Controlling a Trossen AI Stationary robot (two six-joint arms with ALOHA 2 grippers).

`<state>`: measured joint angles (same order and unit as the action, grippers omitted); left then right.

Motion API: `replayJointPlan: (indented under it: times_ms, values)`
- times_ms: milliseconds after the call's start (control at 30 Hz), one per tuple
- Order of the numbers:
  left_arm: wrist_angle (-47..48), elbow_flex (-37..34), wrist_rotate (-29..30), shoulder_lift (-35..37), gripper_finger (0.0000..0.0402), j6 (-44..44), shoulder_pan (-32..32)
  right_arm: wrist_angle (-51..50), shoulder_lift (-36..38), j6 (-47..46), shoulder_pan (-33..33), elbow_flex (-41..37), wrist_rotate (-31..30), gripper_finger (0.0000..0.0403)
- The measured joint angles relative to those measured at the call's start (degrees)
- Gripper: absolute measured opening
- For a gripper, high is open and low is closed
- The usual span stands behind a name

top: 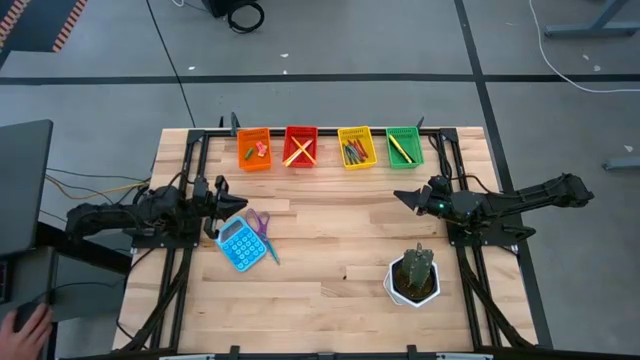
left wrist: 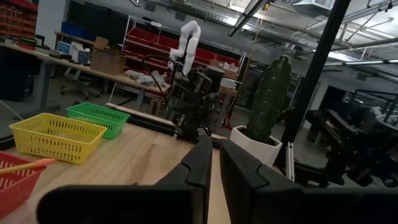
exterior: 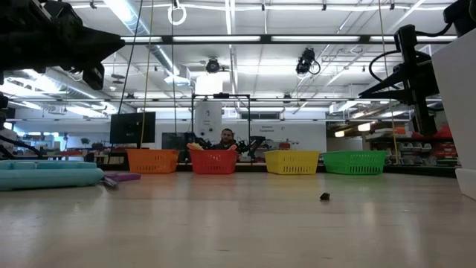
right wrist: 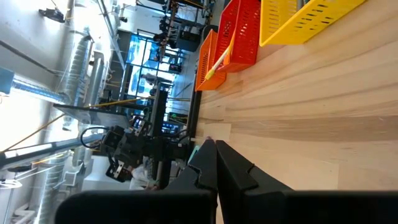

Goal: Sort crayons/erasers/pens/pencils in bins
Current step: Return to Home Position

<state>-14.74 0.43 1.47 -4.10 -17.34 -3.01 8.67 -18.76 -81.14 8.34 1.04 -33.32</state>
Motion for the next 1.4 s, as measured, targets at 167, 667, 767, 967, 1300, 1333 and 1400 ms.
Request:
replayJointPlan:
  times_ms: [167, 667, 767, 967, 1300, 1333, 1400]
  values:
    - [0.0, 0.0, 0.0, -0.02, 0.0039, 0.02, 0.0, 0.0, 0.0, 0.0, 0.0, 0.0, 0.0, 0.0006]
    - [0.02, 0.0, 0.0, 0.0, 0.0039, 0.02, -0.02, 0.0, 0.0, 0.0, 0.0, 0.0, 0.0, 0.0006]
    - [0.02, 0.0, 0.0, -0.02, 0.004, 0.02, -0.02, 0.01, 0.0, 0.0, 0.0, 0.0, 0.0, 0.0006]
    - [0.0, 0.0, -0.01, 0.0, 0.0031, 0.02, -0.02, 0.0, 0.0, 0.0, 0.0, 0.0, 0.0, 0.0006]
    - [0.02, 0.0, -0.01, 0.0, 0.0036, 0.02, -0.02, 0.0, 0.0, -0.01, 0.0, 0.0, 0.0, 0.0006]
    - [0.0, 0.0, 0.0, -0.02, 0.0038, 0.0, -0.02, 0.01, 0.0, 0.0, -0.01, 0.0, 0.0, 0.0006]
    - [0.02, 0.0, 0.0, 0.0, 0.004, 0.02, -0.02, 0.0, 0.0, 0.0, 0.0, -0.02, 0.0, 0.0006]
